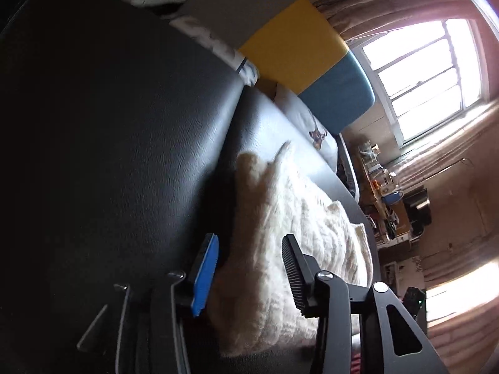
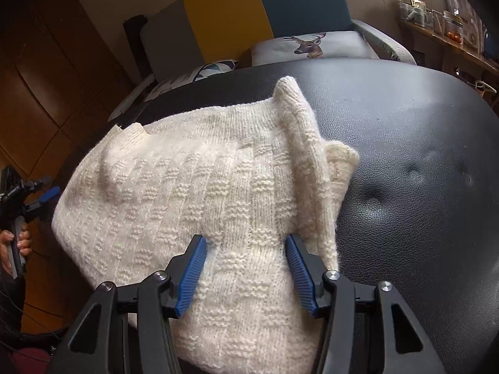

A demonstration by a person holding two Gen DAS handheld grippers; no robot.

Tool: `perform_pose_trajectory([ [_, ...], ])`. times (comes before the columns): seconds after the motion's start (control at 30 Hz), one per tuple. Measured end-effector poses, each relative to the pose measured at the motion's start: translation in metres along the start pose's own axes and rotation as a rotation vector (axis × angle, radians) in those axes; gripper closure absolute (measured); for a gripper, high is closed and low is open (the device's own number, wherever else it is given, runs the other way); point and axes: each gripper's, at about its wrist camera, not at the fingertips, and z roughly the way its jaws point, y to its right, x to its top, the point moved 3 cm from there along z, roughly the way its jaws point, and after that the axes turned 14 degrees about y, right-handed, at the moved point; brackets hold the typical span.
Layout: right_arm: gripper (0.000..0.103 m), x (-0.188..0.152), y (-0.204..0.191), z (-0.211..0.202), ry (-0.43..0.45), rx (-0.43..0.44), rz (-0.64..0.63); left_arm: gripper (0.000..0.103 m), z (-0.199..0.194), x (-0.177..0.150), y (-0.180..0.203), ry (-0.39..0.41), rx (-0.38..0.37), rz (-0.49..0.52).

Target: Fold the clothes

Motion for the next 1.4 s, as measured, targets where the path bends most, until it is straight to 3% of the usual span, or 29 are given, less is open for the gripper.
perform_pose_trajectory([
  [0.07,0.048,0.003,-0.002,-0.001,-0.001,-0.017,0.014,0.05,-0.003,0.001,-0.006,0.008,0.016,-0.005],
  [0.13,0.048,0.01,-0.004,-0.002,-0.008,-0.032,0.045,0.04,0.017,-0.005,0.004,-0.031,0.021,0.053],
  [0.3,0.048,0.045,-0.016,0.007,0.069,-0.032,0.009,0.04,0.068,-0.02,0.03,-0.129,0.034,0.202],
  [0.47,0.048,0.067,-0.03,0.047,0.041,-0.121,-0.176,0.04,0.119,-0.034,0.056,-0.227,0.047,0.35],
  [0.63,0.047,0.07,-0.029,0.081,-0.033,-0.148,-0.203,0.04,0.169,-0.048,0.081,-0.325,0.06,0.499],
  [0.7,0.04,0.07,-0.029,0.094,-0.063,-0.16,-0.213,0.043,0.168,-0.052,0.082,-0.312,0.071,0.534],
  [0.8,0.041,0.072,-0.028,0.114,-0.107,-0.176,-0.23,0.059,0.164,-0.052,0.079,-0.282,0.086,0.537],
  [0.83,0.048,0.072,-0.031,0.111,-0.097,-0.186,-0.248,0.068,0.162,-0.05,0.076,-0.27,0.091,0.521],
  [0.93,0.085,0.072,-0.038,0.103,-0.069,-0.215,-0.302,0.08,0.159,-0.046,0.07,-0.237,0.085,0.465],
  [1.0,0.097,0.073,-0.043,0.098,-0.051,-0.235,-0.337,0.087,0.157,-0.044,0.069,-0.218,0.079,0.439],
  [1.07,0.097,0.073,-0.048,0.092,-0.031,-0.254,-0.372,0.097,0.143,-0.038,0.078,-0.159,0.054,0.437],
  [1.3,0.097,0.11,-0.047,0.069,0.102,-0.302,-0.32,0.097,0.112,-0.003,0.111,0.049,-0.036,0.424],
  [1.4,0.097,0.106,-0.027,0.09,0.059,-0.342,-0.246,0.096,0.139,0.006,0.12,0.045,-0.015,0.428],
])
